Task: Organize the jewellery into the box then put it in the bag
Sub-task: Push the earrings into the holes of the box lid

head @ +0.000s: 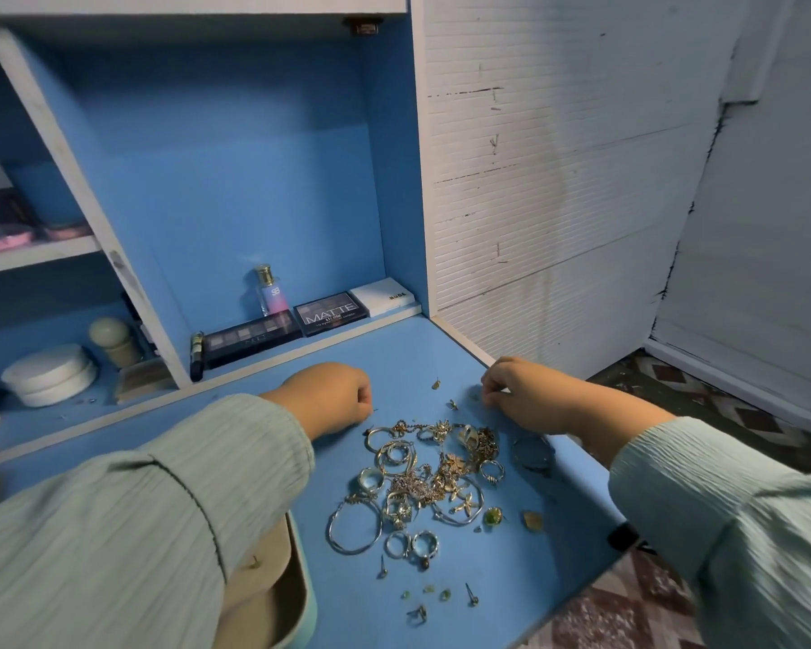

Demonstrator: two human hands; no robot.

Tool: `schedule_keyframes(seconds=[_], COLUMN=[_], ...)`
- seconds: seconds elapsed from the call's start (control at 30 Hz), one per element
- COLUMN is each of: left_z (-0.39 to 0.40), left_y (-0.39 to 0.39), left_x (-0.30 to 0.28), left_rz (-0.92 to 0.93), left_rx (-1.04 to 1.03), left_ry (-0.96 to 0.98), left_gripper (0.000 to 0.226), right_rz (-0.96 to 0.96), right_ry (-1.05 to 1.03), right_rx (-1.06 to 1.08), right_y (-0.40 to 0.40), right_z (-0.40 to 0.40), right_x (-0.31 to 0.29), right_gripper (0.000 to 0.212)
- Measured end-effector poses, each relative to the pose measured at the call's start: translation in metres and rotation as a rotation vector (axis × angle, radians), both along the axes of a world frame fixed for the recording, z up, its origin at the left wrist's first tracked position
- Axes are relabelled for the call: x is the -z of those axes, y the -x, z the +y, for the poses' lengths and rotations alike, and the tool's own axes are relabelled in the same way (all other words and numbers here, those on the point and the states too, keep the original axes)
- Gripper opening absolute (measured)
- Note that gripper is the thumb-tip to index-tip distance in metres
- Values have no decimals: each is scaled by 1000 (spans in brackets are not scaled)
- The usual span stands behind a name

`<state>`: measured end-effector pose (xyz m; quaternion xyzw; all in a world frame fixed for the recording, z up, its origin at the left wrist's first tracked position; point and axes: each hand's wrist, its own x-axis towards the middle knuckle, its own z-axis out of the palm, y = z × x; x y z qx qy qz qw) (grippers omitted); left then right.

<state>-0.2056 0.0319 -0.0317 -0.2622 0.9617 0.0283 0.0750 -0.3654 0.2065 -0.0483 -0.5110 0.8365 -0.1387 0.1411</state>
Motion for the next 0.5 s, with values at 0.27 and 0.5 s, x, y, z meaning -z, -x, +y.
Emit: schedule_keyframes(seconds=[0.27,0.5], left_z=[22,61], left_y=[-39,-100], left_x=[-35,-49], left_rz=[298,673], left_rx=[-89,-188], left_ry=[-240,-722], left_gripper=[6,8], right_rz=[-69,-278], right_ry=[240,420], right_rx=[17,-32], right_y=[-44,-106], right_z=[10,16], right_x=[-27,-45], right_gripper=[12,13])
